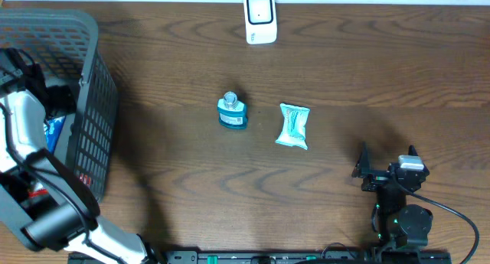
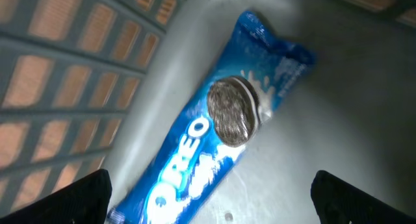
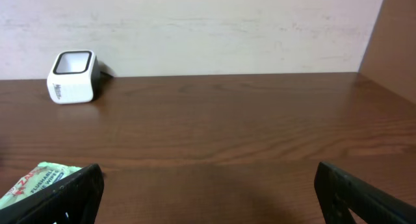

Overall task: Scan the item barcode
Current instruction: 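Reach the left gripper into the basket and grasp the blue Oreo pack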

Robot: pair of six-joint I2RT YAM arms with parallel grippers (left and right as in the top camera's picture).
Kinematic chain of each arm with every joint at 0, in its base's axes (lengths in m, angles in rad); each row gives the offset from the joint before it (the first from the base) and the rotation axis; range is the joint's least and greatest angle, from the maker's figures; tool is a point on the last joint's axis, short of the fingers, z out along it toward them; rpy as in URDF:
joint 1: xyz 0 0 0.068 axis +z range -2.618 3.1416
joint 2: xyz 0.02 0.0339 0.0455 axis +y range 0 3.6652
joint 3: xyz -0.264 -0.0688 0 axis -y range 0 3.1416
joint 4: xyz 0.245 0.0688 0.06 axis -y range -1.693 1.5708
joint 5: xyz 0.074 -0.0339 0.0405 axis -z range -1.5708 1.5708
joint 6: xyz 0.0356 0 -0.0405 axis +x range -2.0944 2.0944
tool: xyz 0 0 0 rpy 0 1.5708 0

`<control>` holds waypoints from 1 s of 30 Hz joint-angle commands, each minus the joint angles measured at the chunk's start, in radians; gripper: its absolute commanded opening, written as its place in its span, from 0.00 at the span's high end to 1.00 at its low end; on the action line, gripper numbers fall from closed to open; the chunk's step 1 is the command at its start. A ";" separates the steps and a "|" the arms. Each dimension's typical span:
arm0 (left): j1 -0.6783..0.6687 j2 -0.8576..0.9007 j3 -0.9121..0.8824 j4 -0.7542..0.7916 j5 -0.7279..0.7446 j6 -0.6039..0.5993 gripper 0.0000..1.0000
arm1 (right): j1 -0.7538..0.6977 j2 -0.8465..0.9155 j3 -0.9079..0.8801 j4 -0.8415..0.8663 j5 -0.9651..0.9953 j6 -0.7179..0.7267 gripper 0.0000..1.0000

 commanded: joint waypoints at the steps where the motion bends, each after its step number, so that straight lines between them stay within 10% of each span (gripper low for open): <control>1: 0.019 0.060 -0.005 0.027 0.044 0.058 0.02 | 0.010 -0.003 -0.003 -0.001 0.009 -0.011 0.01; 17: 0.031 0.278 -0.005 0.061 0.090 0.079 0.00 | 0.010 -0.003 -0.003 -0.001 0.009 -0.011 0.01; 19: 0.031 0.299 -0.005 0.045 0.090 0.079 0.18 | 0.010 -0.003 -0.003 -0.001 0.009 -0.011 0.01; 20: 0.031 0.310 -0.005 0.029 0.093 0.076 0.60 | 0.010 -0.003 -0.003 -0.001 0.009 -0.011 0.01; 22: 0.031 0.312 -0.005 -0.001 0.120 0.076 0.92 | 0.010 -0.003 -0.003 -0.001 0.009 -0.011 0.01; 30: 0.031 0.259 -0.001 -0.075 0.152 -0.084 0.93 | 0.010 -0.003 -0.003 -0.001 0.009 -0.011 0.01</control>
